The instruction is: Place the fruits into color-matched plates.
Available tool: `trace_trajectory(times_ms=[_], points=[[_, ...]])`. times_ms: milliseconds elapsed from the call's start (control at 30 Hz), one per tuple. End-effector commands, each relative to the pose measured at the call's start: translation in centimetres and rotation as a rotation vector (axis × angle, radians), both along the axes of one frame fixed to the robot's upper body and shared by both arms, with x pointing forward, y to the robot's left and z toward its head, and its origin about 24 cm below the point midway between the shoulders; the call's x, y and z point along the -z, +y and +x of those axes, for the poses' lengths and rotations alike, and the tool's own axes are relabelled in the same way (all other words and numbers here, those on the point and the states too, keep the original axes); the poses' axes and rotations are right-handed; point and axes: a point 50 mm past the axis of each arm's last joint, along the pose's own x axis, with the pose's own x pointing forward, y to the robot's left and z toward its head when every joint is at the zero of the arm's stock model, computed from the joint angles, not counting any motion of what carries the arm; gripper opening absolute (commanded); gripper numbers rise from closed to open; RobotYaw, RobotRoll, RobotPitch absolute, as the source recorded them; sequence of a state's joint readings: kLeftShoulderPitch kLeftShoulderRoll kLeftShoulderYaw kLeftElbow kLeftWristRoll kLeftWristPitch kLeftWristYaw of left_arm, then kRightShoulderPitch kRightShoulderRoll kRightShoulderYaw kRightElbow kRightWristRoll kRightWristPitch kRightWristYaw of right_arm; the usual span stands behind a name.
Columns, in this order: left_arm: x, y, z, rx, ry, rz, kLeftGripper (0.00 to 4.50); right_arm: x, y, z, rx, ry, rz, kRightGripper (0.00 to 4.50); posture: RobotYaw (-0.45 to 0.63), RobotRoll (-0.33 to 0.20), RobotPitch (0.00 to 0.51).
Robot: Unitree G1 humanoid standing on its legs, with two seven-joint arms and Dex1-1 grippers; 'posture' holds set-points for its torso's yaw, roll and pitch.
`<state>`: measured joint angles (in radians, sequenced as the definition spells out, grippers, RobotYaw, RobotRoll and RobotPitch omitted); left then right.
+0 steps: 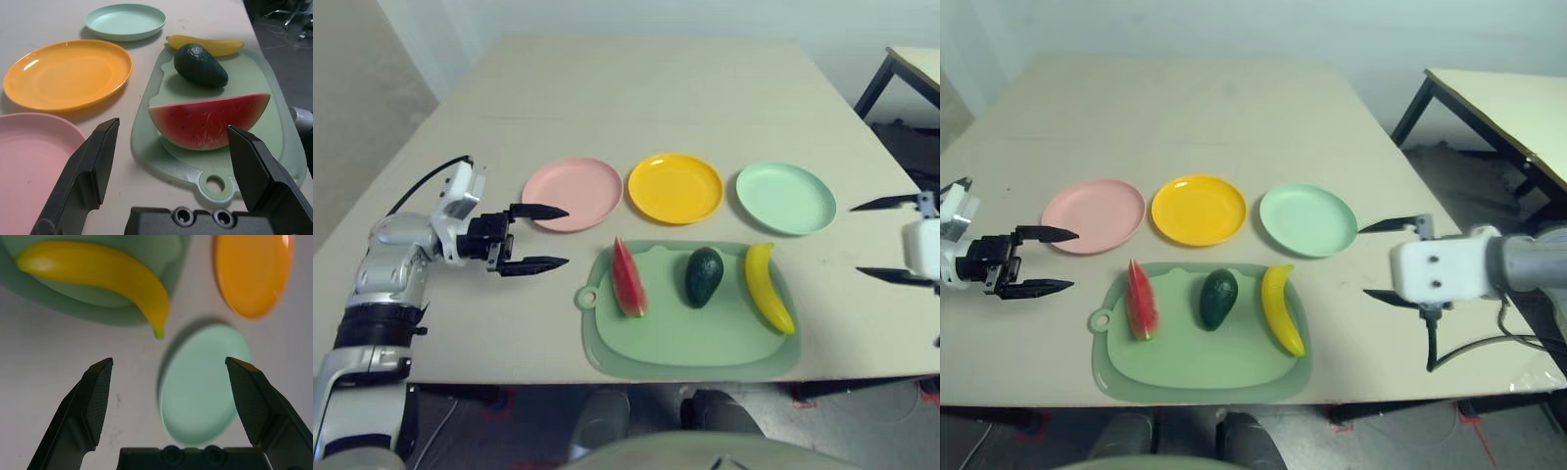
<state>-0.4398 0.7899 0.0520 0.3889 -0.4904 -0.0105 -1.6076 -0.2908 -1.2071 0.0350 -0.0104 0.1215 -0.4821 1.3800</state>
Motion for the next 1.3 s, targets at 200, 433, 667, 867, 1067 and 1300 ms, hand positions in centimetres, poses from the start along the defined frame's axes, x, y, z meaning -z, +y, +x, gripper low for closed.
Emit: trace_trajectory(times_ms=[200,433,667,867,1067,1300], points=[[1.1,-1.0,0.2,0.041,-0.008,0.061,4.47,3.4,2.0,2.1,-0.147,0.131,-0.038,4.5,0.18,0.0,0.063],[1.7,-1.5,0.1,0.029,-0.016,0.071,4.47,4.9,2.8,2.7,-0.199,0.175,-0.052,4.5,0.22,0.0,0.063],[1.1,-1.7,0.0,0.022,-0.038,0.074,4.47,6.1,3.7,3.7,-0.206,0.178,-0.051,4.5,0.24,0.0,0.062],[0.5,-1.7,0.1,0.011,-0.058,0.078,4.47,7.4,3.5,3.7,-0.192,0.209,-0.087,4.5,0.25,0.0,0.058],[0.2,-2.1,0.5,0.016,-0.075,0.08,4.5,8.3,3.5,3.7,-0.147,0.26,-0.089,4.36,0.24,0.0,0.055],[0.1,-2.4,0.8,0.021,-0.073,0.081,4.5,8.6,2.9,3.2,-0.113,0.303,-0.086,2.51,0.23,0.0,0.056]])
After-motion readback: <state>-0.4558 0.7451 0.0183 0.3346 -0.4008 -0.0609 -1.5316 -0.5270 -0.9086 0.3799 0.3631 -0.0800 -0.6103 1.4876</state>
